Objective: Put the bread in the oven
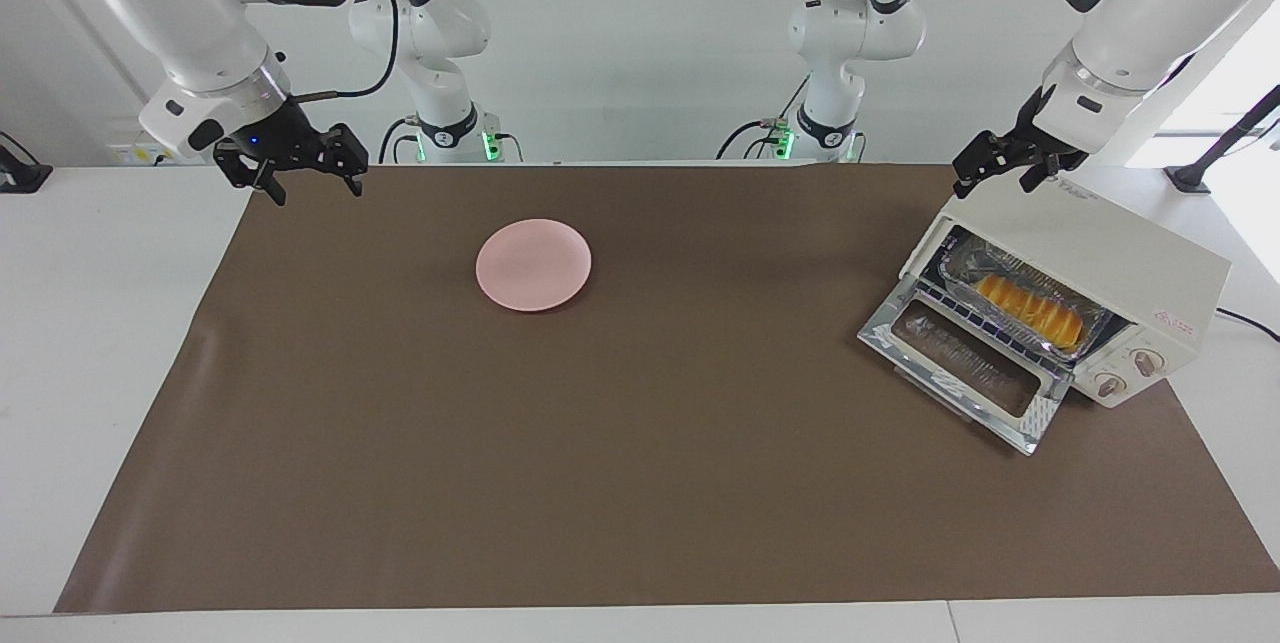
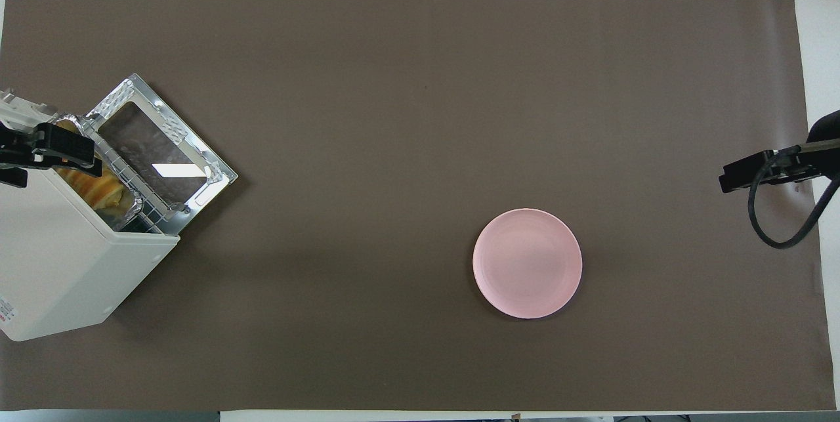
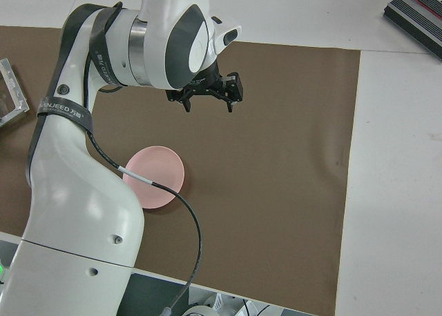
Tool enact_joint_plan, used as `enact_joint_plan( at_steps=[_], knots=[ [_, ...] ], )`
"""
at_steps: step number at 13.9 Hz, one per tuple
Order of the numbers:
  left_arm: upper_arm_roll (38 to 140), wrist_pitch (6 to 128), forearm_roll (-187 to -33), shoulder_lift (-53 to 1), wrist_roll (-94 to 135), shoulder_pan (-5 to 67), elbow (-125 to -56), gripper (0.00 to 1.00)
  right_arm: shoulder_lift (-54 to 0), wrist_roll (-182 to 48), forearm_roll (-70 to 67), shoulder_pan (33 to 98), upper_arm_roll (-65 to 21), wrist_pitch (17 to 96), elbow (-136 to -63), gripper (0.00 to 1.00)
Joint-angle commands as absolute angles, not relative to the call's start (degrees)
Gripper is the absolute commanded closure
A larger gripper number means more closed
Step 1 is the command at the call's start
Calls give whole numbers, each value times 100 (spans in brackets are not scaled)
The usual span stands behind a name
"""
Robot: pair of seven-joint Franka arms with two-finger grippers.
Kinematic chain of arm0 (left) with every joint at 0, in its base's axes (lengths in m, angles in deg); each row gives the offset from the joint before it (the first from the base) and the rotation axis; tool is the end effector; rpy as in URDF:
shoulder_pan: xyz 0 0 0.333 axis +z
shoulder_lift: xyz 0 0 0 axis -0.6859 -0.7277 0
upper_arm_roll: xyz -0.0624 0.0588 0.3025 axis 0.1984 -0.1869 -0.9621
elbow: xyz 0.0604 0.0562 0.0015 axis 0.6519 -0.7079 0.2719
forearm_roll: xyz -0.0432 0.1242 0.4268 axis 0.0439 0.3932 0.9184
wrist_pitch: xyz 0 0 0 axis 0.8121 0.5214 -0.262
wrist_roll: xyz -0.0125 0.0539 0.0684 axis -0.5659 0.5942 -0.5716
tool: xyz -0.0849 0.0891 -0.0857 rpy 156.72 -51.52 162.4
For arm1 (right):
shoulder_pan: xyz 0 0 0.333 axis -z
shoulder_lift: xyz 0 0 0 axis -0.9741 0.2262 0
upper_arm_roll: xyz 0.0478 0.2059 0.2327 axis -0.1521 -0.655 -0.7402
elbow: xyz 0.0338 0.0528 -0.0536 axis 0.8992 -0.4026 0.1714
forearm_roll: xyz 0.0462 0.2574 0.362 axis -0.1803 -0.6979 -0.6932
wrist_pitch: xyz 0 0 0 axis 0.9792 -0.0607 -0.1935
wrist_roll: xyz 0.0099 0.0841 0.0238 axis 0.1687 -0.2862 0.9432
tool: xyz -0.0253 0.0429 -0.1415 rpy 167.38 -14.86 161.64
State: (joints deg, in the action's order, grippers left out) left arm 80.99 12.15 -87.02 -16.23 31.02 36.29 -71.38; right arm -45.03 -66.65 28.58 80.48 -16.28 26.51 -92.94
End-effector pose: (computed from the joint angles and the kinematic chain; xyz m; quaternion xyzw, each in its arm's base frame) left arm 0.5938 -0.0258 0.5682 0.9979 0.0264 -0.0582 0.0147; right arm 0.5806 -0.0183 0.5425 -0.9968 -0.0557 0.0570 0.0113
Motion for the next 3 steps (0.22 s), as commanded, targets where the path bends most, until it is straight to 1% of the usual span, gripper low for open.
enact_joint_plan(
  at_steps=[1,3],
  knots=[
    [8179,1439,-8700,-1450,3194,3768,-7381,0,-4586,-6543,2907,8141,-1688,2581,-9348,0],
    [8179,1447,-8700,-1467,3202,3759,-7372,0,-4586,-6543,2907,8141,-1688,2581,-9348,0]
  ],
)
